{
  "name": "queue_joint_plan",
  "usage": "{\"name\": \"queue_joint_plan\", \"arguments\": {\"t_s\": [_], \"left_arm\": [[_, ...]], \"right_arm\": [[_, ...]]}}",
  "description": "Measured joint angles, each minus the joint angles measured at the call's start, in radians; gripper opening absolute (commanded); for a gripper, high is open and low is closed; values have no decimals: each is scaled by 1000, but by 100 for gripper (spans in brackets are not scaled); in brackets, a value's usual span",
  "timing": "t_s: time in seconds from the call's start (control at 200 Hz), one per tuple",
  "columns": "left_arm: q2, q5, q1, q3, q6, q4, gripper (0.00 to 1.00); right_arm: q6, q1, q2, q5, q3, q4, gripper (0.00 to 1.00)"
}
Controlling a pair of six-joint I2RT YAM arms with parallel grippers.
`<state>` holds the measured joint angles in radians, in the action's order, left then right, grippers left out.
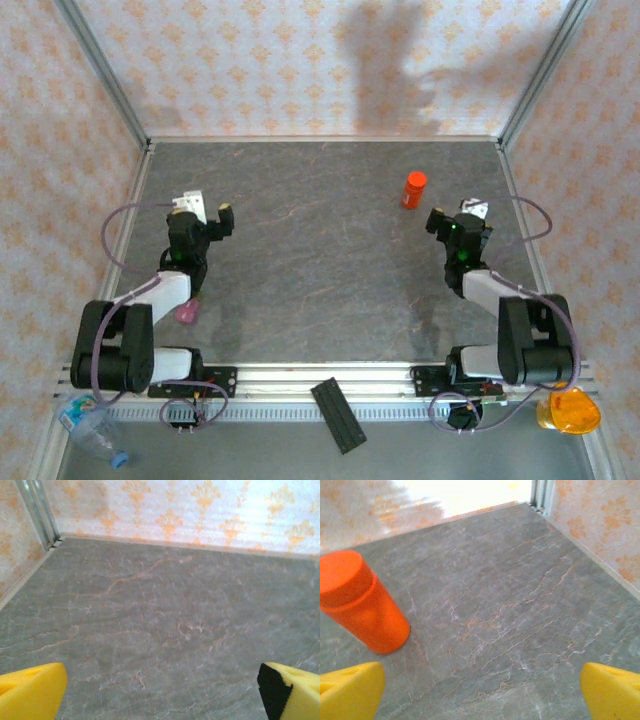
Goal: Sort the pills into containers
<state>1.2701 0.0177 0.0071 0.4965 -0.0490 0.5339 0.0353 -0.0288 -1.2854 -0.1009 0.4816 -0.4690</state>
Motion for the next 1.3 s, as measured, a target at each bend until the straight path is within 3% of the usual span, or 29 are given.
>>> {"name": "queue_joint_plan", "arguments": {"t_s": [0.18,0.365,0.495,0.636,0.751,0.951,1.301], "left_arm": [[-103,-37,0,154,-152,-276,99],[-194,-140,0,217,-363,-621,99],[-243,-219,0,219,-489,-856,99],[-295,-289,0,199,-577,-1020,100],[-301,-314,0,165,-621,-1089,100],[-259,-311,0,97,-681,-1136,100],[-231,-221,1,-23,-729,-1074,100]], "right_arm": [[214,9,143,-54,179,347,99],[311,-16,272,78,230,563,99],[336,-132,302,175,248,681,99],[339,-340,290,219,288,751,99],[333,-494,229,231,332,756,99],[300,-638,28,232,426,758,100],[282,-690,-64,248,461,757,99]]}}
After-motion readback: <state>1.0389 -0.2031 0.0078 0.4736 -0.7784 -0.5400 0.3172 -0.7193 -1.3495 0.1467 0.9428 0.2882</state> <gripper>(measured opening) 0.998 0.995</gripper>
